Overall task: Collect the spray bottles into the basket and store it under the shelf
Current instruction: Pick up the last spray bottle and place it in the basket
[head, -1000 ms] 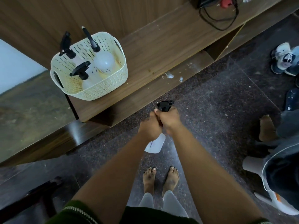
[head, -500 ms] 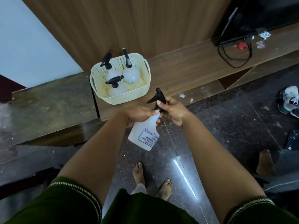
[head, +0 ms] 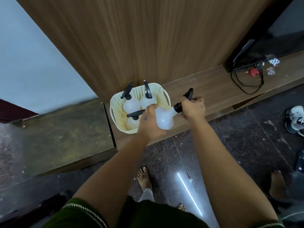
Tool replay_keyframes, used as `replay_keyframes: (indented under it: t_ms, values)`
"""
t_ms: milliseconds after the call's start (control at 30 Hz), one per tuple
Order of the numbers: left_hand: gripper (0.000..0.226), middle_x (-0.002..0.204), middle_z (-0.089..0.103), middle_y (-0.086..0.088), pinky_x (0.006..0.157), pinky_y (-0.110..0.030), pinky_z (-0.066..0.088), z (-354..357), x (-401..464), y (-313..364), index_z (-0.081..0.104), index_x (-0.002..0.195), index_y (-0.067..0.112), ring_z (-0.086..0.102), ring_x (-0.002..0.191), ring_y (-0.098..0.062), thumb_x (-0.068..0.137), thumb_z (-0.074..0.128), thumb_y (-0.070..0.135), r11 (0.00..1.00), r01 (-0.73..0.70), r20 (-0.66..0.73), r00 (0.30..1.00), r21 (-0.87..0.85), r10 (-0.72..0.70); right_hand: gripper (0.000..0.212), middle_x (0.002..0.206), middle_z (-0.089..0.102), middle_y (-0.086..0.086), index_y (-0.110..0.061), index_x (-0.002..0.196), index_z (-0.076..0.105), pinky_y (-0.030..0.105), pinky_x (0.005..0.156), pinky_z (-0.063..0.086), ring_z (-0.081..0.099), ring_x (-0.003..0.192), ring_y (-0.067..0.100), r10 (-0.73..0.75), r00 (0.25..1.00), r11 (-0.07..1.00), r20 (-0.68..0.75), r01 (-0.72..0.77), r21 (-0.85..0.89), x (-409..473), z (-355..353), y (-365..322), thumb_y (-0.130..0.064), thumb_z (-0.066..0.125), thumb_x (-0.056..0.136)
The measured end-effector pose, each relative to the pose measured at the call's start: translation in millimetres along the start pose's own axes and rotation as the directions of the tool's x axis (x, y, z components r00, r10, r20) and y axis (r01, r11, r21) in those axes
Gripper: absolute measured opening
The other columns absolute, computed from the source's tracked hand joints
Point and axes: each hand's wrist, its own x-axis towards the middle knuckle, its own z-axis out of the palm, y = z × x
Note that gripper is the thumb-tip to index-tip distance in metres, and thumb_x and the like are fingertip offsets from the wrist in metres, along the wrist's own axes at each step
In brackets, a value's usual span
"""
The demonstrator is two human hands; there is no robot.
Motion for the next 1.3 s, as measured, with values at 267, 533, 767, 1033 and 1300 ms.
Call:
replay_keyframes:
  t_ms: [267, 533, 767, 1033, 1300]
  values:
    - [0.097, 0.125, 0.049, 0.002, 0.084, -0.029, 0.043, -33.6, 66.8, -12.9, 0.037, 0.133, 0.024, 0.052, 0.112, -0.022, 0.052, 0.09, 0.029, 0.994, -0.023, 0.273, 0.961, -0.106, 0.052, 0.012, 0.093, 0.056, 0.007, -0.01, 0.092, 0.057, 0.041, 0.09, 0.05, 0.057, 0.09, 0.025, 0.09, 0.932, 0.962, 0.351, -0.173, 0.213, 7.0, 9.6, -35.4, -0.015, 0.064, 0.084]
    - [0.083, 0.141, 0.04, -0.006, 0.098, -0.031, 0.041, -54.0, 96.5, -32.5, 0.036, 0.14, 0.017, 0.043, 0.128, -0.022, 0.069, 0.078, 0.009, 0.992, 0.099, 0.377, 0.924, -0.077, -0.063, 0.035, 0.09, 0.058, 0.004, -0.016, 0.101, 0.054, 0.048, 0.081, 0.052, 0.058, 0.086, 0.024, 0.052, 0.998, 0.988, 0.036, -0.057, 0.144, 13.9, 57.9, -10.0, -0.028, 0.058, 0.069]
    - [0.044, 0.113, 0.065, -0.016, 0.079, -0.033, 0.044, -58.3, 141.7, -15.9, 0.058, 0.111, 0.002, 0.058, 0.109, -0.031, 0.091, 0.055, 0.042, 0.93, 0.317, -0.107, 0.947, 0.187, -0.302, 0.034, 0.098, 0.053, 0.004, -0.011, 0.122, 0.049, 0.039, 0.081, 0.046, 0.052, 0.091, 0.023, 0.044, 0.988, 0.995, -0.149, -0.029, 0.1, 22.5, 73.8, -2.3, -0.019, 0.047, 0.089]
    - [0.028, 0.111, 0.063, -0.02, 0.072, -0.036, 0.046, -32.0, 175.7, -14.9, 0.058, 0.107, 0.002, 0.059, 0.106, -0.034, 0.089, 0.059, 0.024, 0.903, 0.218, -0.051, 0.975, 0.37, -0.214, 0.021, 0.111, 0.057, 0.02, -0.004, 0.098, 0.054, 0.036, 0.072, 0.042, 0.052, 0.083, 0.029, 0.093, 0.99, 0.996, -0.11, -0.092, 0.016, 28.2, 102.8, 20.0, -0.021, 0.044, 0.09]
    - [0.025, 0.108, 0.067, -0.012, 0.073, -0.034, 0.041, -31.4, 180.7, -32.2, 0.061, 0.113, 0.015, 0.055, 0.109, -0.031, 0.09, 0.054, 0.02, 0.914, 0.059, 0.079, 0.992, 0.401, -0.099, 0.037, 0.134, 0.034, 0.014, -0.001, 0.122, 0.053, 0.041, 0.09, 0.045, 0.054, 0.082, 0.027, 0.21, 0.973, 0.973, -0.092, -0.217, -0.079, 35.6, 112.6, 20.2, -0.024, 0.04, 0.095]
